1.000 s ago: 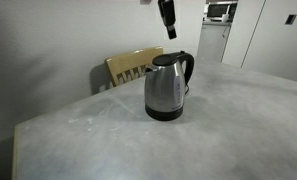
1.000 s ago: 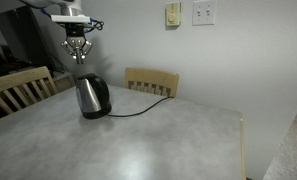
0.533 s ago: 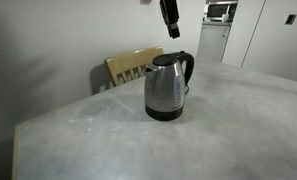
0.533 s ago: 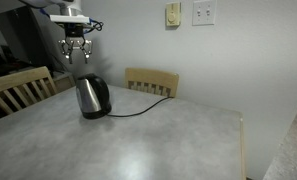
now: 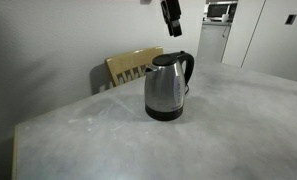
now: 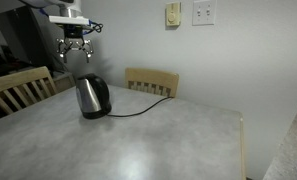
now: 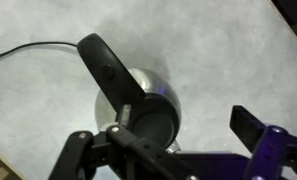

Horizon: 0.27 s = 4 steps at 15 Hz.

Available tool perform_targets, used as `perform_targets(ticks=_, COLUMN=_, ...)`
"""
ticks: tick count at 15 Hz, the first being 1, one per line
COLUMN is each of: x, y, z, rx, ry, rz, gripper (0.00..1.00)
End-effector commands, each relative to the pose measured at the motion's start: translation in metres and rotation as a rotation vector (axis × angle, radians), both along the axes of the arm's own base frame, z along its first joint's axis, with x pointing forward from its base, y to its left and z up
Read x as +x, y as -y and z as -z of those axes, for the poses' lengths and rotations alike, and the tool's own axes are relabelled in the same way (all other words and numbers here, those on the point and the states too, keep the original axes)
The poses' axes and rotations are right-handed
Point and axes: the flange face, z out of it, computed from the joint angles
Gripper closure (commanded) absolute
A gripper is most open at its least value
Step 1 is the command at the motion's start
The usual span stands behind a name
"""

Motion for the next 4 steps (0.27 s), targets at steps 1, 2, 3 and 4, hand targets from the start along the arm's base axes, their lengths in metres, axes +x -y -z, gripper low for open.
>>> perform_targets(ticks=1, x=-0.0095, y=0.005, z=-0.003, rx=0.039, ry=0.0, rz=0.011, gripper=0.0)
perform_targets(ticks=2, x=-0.0106, y=0.0046, z=-0.0033, rx=0.051, ry=-0.005, rz=0.019, gripper=0.0)
perform_targets(ticks=3, x=-0.002, y=-0.0003, z=0.0007, rx=0.021, ry=-0.006, rz=0.006, gripper=0.0)
perform_targets(ticks=4, x=-0.0032, y=-0.0001, z=0.0002, rx=0.028, ry=-0.009, rz=0.009, gripper=0.0)
